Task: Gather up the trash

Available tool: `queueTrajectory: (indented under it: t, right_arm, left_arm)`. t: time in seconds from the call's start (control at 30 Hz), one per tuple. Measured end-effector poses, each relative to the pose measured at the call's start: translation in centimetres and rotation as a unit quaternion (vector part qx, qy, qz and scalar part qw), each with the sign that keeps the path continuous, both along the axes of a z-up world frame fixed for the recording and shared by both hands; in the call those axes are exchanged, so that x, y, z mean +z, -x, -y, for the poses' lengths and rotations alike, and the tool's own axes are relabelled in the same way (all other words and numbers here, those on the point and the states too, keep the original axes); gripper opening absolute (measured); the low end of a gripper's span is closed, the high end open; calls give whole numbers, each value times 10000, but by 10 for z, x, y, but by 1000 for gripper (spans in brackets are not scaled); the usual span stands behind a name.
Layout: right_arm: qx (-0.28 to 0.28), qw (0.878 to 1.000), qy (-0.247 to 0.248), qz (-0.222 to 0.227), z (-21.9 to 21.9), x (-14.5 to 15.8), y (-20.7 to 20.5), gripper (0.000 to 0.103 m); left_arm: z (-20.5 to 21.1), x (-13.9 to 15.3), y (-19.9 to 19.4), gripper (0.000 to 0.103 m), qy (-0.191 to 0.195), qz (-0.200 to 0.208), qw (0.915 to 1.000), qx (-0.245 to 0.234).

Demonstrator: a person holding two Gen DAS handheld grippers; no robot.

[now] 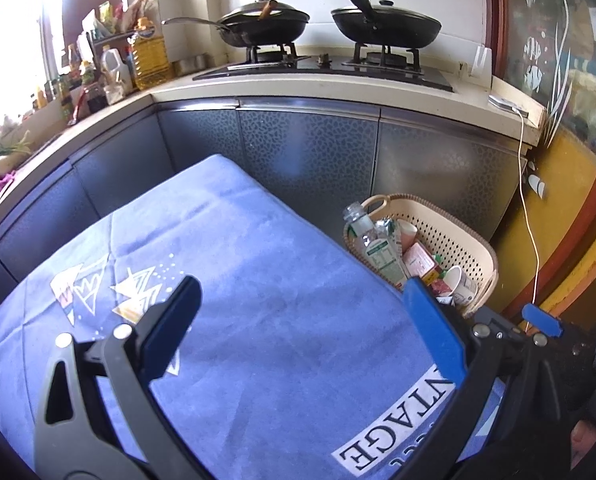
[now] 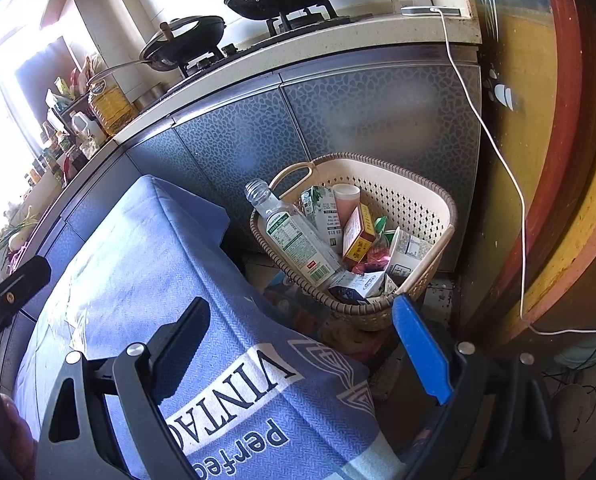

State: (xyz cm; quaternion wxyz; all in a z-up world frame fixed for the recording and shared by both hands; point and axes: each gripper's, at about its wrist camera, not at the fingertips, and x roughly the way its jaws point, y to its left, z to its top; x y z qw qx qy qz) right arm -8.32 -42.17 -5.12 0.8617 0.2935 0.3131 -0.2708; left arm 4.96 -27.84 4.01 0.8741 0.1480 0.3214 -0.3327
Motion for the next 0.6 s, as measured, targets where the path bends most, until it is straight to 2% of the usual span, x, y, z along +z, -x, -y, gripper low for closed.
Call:
queueTrajectory:
  t: [0.27, 0.43, 0.6]
  right_arm:
    - [-213, 9993, -85, 307, 13, -1, 13, 91]
    - [-377, 9981, -140, 462, 22, 0, 24, 91]
    - [-482, 9973, -14, 554, 27, 2, 33, 91]
  left_arm:
    - [-8, -8, -17, 97, 539, -727, 9959, -25]
    - [6, -9, -10, 97, 238, -422, 9988, -36]
    - [19, -3, 1, 97, -136, 180, 9997, 4]
